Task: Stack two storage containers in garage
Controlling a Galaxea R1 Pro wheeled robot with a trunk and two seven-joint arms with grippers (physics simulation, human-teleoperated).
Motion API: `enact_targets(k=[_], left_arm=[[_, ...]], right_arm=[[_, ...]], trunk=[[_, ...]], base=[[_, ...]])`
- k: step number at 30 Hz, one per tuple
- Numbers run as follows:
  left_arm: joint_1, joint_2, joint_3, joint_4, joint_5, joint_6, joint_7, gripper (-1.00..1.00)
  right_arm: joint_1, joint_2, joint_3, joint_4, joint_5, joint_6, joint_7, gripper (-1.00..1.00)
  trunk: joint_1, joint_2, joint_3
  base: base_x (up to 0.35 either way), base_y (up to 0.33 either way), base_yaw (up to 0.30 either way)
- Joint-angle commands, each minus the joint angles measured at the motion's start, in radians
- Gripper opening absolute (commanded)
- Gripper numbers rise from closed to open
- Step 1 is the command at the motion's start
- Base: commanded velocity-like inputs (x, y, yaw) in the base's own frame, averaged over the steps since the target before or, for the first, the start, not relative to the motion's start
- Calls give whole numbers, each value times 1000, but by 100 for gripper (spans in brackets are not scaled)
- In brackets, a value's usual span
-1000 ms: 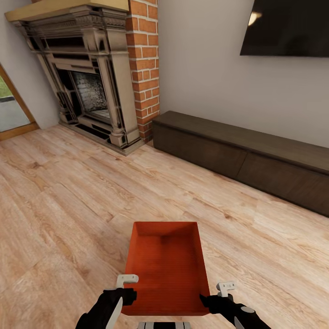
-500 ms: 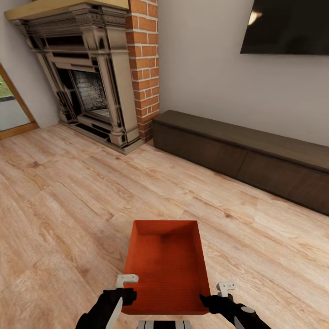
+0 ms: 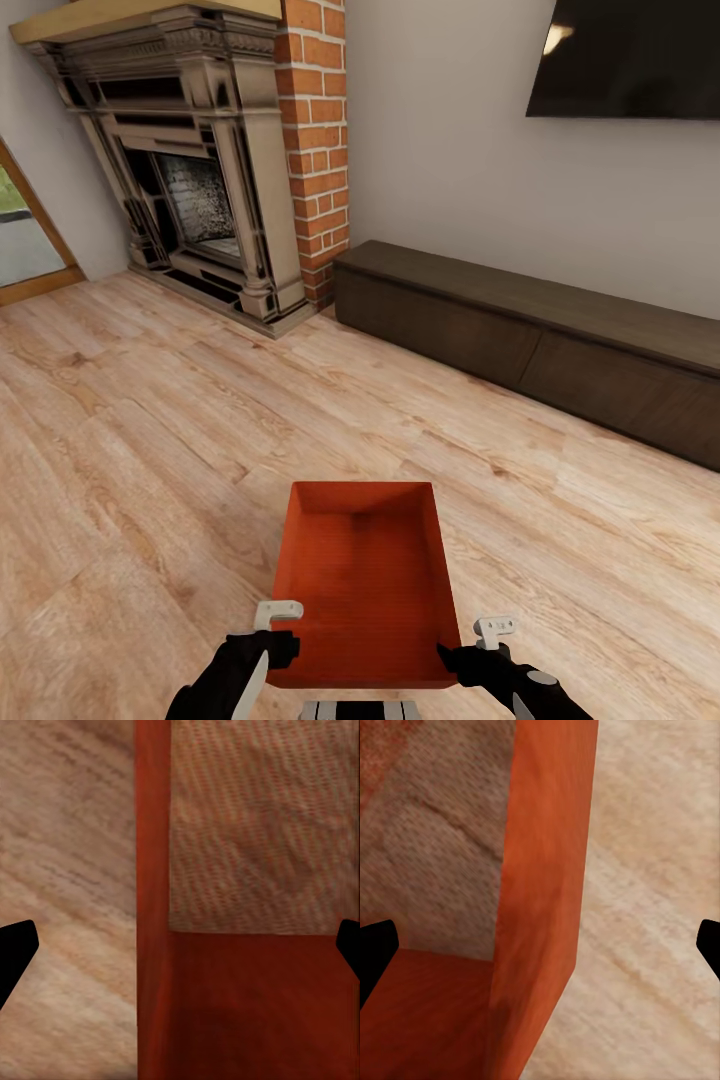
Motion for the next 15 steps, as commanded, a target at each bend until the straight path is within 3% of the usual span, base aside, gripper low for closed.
enact_targets(k=[1,15], left_arm=[[0,-2,6,-2,-10,5,-4,100],[0,-2,8,-2,-9,-7,3,100]], right_arm=[[0,-1,8,0,-10,0,0,100],[0,-1,8,0,-10,0,0,100]], trunk=[[0,0,-1],[0,0,-1]], base=[[0,0,0],[0,0,0]])
